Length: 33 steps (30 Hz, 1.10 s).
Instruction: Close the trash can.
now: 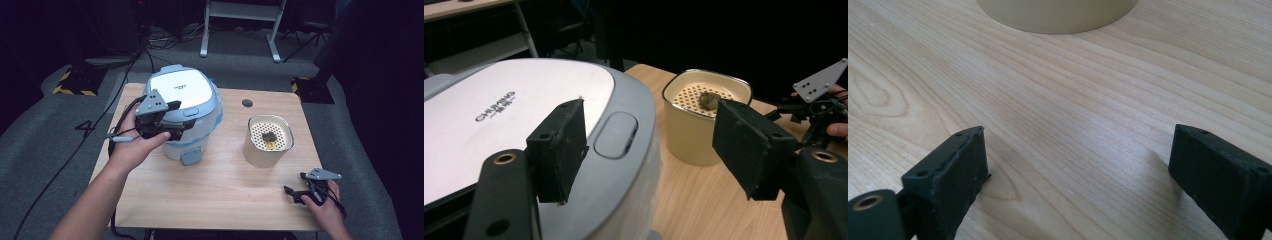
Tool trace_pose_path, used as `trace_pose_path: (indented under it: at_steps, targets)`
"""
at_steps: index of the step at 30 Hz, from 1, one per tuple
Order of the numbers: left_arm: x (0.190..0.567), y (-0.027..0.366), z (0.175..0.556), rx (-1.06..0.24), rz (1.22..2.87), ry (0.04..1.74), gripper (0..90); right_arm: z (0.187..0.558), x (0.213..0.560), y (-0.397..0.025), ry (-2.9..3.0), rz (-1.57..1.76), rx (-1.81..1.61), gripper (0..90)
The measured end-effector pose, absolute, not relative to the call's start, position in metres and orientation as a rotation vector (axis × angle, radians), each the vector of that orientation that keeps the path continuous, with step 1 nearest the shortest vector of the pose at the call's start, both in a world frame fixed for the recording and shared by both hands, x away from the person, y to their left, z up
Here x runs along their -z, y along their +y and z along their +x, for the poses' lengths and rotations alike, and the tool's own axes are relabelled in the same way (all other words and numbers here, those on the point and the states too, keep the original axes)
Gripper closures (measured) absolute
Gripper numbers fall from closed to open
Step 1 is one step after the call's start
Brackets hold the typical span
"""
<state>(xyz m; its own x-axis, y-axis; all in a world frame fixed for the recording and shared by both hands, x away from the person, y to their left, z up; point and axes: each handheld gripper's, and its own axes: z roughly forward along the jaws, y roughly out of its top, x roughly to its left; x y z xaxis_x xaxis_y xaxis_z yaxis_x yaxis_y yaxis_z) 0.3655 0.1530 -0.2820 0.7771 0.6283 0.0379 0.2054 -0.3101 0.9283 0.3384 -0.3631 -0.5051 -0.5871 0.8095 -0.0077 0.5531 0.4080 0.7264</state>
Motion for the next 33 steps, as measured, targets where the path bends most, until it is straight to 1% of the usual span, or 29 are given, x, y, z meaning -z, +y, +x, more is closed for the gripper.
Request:
trace_pose_path:
  at_steps: [7,14,17,23,27,33]
  targets:
    - [0.297,0.157,0.343,-0.461,1.887,0.617,30.5,0.340,0.505,-0.362,2.313,1.167,-0.987,7.8]
    - [0.321,0.160,0.328,-0.456,1.911,0.649,30.6,0.342,0.505,-0.359,2.315,1.173,-0.984,6.3]
    - [0.332,0.161,0.326,-0.461,1.933,0.665,30.4,0.342,0.505,-0.359,2.315,1.173,-0.985,6.3]
    - [0.362,0.167,0.326,-0.428,1.931,0.716,29.1,0.342,0.505,-0.359,2.315,1.173,-0.985,6.3]
    - [0.382,0.170,0.328,-0.439,1.953,0.748,28.1,0.342,0.505,-0.359,2.315,1.173,-0.984,6.3]
    - [0.406,0.173,0.328,-0.409,1.949,0.794,27.2,0.342,0.505,-0.359,2.315,1.173,-0.984,6.3]
